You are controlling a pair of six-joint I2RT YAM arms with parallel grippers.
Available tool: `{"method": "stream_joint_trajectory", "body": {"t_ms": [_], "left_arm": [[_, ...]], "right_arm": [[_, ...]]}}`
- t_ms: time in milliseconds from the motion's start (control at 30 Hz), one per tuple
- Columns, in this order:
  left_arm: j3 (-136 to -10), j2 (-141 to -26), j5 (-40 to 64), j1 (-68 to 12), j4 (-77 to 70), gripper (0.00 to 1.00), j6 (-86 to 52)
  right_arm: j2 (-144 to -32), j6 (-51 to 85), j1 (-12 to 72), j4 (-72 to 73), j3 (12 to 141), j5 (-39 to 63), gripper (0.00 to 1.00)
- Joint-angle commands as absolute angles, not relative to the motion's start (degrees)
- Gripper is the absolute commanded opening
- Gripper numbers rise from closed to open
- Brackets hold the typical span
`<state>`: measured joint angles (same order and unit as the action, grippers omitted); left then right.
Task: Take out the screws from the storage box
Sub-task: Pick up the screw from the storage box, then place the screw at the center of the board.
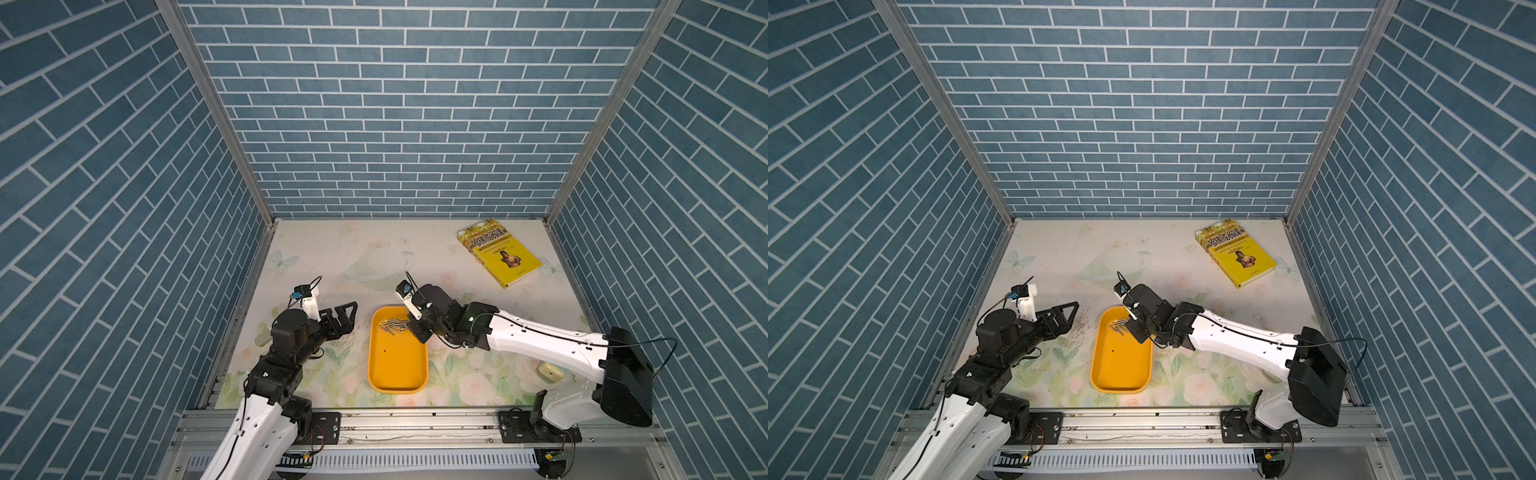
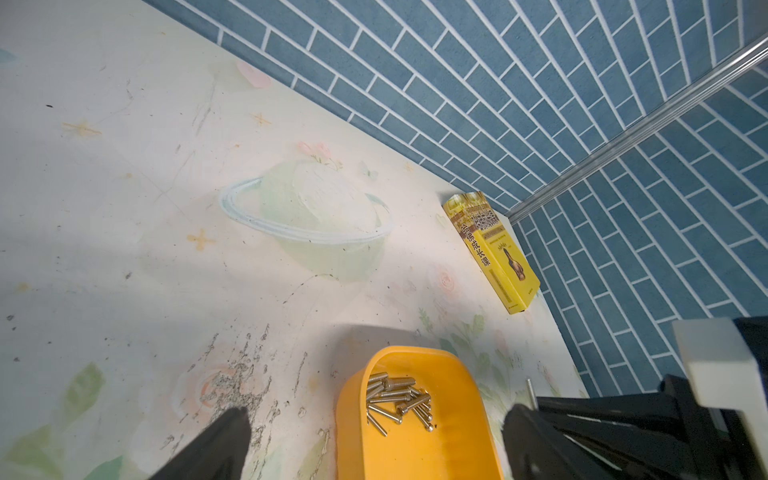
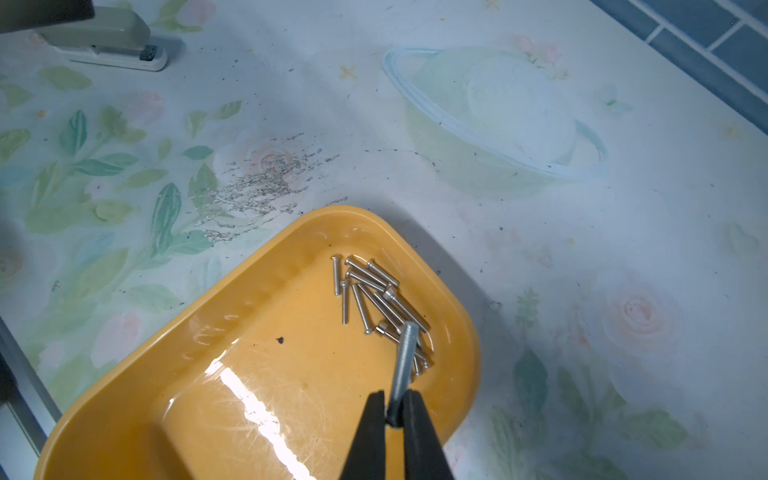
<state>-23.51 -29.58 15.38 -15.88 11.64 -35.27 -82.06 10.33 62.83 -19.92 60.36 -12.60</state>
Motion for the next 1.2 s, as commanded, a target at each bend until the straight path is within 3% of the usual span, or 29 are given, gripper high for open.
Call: {"method": "stream_joint_trajectory", "body": {"t_ms": [0,167,367,667,1167], "left_arm": [[-23.61,-29.99,17.05,-17.42,11.23,1.0,-34.5],[-25.38,-32.54,13.64,-24.57,12.35,1.0,-36.4],[-29.04,-36.25,-0.8,-43.16,14.73,1.0,-40.82],[-41.03,-57.0,-20.12,-66.42,20.44,0.98,-46.03],[-49.75,-70.52,-22.53,-69.9,26.75,0.93,-43.65]], "right_arm": [[-77.53,14.36,62.08,-18.35,55.97,-19.38,0.0],[-70.11,19.6,61.35,-15.62,46.42,-26.07,0.0],[-62.73,26.18,60.29,-12.12,35.28,-30.99,0.0],[-58.34,31.05,57.41,-9.25,26.65,-32.12,0.0],[-68.94,31.93,48.07,2.27,22.92,-20.51,0.0]]}}
